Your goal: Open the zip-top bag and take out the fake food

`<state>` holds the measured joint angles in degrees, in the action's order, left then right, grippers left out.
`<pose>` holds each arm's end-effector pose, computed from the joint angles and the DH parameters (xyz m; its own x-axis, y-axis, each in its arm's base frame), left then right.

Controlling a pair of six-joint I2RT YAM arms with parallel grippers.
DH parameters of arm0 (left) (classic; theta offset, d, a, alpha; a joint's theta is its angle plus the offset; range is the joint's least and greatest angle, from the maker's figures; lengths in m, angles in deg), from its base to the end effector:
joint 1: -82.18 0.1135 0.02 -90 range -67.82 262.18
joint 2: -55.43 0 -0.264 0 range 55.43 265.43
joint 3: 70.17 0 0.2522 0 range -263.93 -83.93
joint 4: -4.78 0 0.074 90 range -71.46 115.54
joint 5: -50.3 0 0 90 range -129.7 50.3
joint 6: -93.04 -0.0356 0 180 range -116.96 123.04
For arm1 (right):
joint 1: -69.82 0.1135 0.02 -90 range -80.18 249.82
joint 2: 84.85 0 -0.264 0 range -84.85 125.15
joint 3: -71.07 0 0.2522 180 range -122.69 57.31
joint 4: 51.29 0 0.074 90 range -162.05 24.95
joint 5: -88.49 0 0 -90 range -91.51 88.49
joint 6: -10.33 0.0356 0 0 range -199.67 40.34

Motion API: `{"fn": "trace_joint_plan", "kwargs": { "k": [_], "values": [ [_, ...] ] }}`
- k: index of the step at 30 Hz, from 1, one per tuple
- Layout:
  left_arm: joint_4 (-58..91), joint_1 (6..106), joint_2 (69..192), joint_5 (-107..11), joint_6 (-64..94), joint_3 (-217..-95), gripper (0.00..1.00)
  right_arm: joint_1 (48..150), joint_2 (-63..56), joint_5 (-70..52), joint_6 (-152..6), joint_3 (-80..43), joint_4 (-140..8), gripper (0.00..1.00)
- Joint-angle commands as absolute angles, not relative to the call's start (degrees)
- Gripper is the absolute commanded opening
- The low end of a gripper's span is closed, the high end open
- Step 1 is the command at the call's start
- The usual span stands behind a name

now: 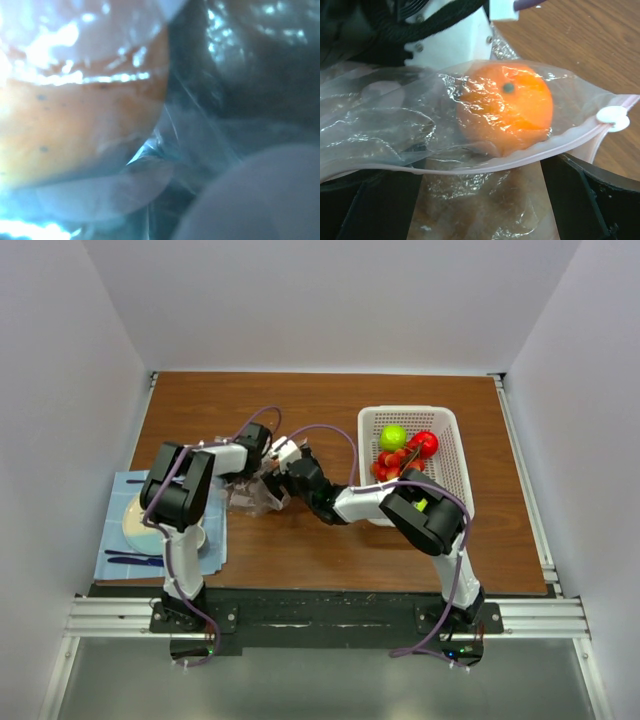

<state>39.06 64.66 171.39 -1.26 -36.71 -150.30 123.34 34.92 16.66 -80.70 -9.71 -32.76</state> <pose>0.3640 -0.0917 0.1074 -0.6676 0.7360 0.1123 0.5996 0.4422 0.6670 0.2754 0.3537 0.1463 -0.1972 -0.2954 -0.9348 -0.5939 0.7946 -0.1258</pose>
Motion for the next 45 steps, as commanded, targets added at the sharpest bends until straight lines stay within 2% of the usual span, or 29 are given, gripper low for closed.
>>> {"fn": "trace_joint_plan", "kwargs": {
  "k": [1, 5, 10, 13, 14, 16, 17, 20, 25, 33, 39, 40, 42, 43, 44, 45],
  "values": [
    [43.1, 63.4, 171.6, -18.6, -39.1, -144.1, 0.0, 123.9, 36.3, 19.0, -78.3, -16.1, -37.3, 0.99],
    [40.8, 62.8, 166.7, -21.2, -44.3, -138.4, 0.0, 123.9, 36.8, 16.3, -77.3, -16.6, -37.4, 0.99],
    [39.9, 63.3, 164.7, -21.2, -44.8, -136.8, 0.0, 123.9, 36.4, 13.2, -75.1, -15.9, -39.6, 0.97],
    [40.0, 63.6, 165.5, -20.6, -43.9, -137.5, 0.0, 123.9, 35.2, 12.0, -73.5, -13.2, -39.7, 0.85],
    [40.1, 63.6, 165.9, -20.6, -43.4, -138.2, 0.0, 123.9, 34.5, 12.0, -73.3, -11.9, -40.2, 0.74],
    [40.1, 63.7, 166.5, -20.5, -42.8, -138.7, 0.0, 123.8, 33.2, 12.0, -72.5, -9.9, -39.6, 0.61],
    [40.2, 63.7, 166.7, -20.4, -42.3, -139.2, 0.0, 123.9, 31.0, 12.2, -72.4, -6.5, -38.3, 0.51],
    [39.8, 64.2, 167.7, -19.0, -40.7, -140.7, 0.0, 123.8, 26.7, 12.8, -72.0, -1.0, -34.6, 0.44],
    [41.9, 66.8, 170.9, -17.1, -34.9, -146.8, 0.0, 123.9, 14.8, 12.8, -70.4, 5.1, -36.6, 0.44],
    [44.7, 68.2, 168.6, -26.0, -29.7, -154.0, 0.0, 123.8, -1.1, 17.9, -68.9, 11.5, -49.8, 0.43],
    [50.4, 68.1, 161.8, -36.4, -24.8, -161.6, 0.0, 121.8, -12.0, 29.6, -69.9, 12.7, -54.8, 0.29],
    [51.1, 68.1, 160.8, -37.2, -23.6, -164.1, 0.11, 119.9, -12.6, 33.1, -69.6, 12.1, -55.6, 0.28],
    [52.0, 68.1, 157.9, -38.9, -22.5, -166.3, 0.19, 116.3, -13.0, 36.9, -66.1, 10.6, -61.1, 0.28],
    [52.2, 68.1, 157.0, -39.1, -21.3, -168.0, 0.42, 114.8, -13.0, 38.4, -64.5, 9.0, -63.4, 0.29],
    [52.1, 68.1, 156.2, -39.4, -21.0, -168.9, 0.52, 113.8, -13.0, 40.2, -62.1, 8.4, -66.6, 0.29],
    [52.3, 68.1, 155.0, -39.4, -20.5, -169.6, 0.58, 112.8, -13.1, 41.1, -61.9, 8.4, -67.1, 0.3]
  ]
}}
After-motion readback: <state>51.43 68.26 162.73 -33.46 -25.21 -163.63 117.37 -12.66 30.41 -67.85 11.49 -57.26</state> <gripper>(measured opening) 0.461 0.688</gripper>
